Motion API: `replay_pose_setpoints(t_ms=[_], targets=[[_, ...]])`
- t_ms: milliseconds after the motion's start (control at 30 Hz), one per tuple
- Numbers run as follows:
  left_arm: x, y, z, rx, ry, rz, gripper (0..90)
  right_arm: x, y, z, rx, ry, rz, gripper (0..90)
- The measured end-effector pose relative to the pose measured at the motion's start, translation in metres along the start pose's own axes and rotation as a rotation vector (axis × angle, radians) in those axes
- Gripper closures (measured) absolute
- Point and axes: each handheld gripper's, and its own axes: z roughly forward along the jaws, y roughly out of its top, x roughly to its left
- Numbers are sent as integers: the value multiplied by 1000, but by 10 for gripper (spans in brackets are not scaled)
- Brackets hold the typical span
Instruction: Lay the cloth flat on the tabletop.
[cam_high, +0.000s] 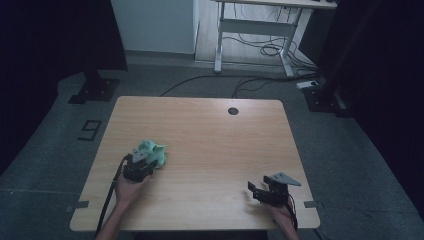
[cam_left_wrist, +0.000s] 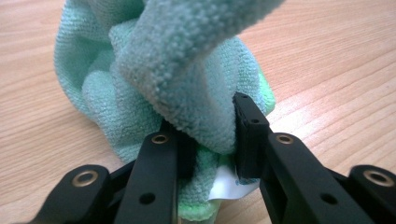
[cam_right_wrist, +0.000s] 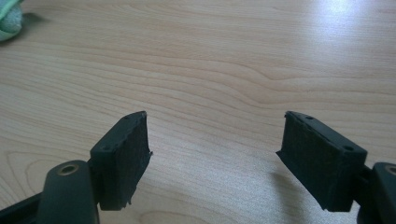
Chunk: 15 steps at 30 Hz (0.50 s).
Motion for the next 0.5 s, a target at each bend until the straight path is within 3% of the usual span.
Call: replay_pose_setpoints(t_ms=[500], targets=[[-3, 11, -27, -82, -13, 12, 735, -1, 0, -2, -5, 0, 3, 242]])
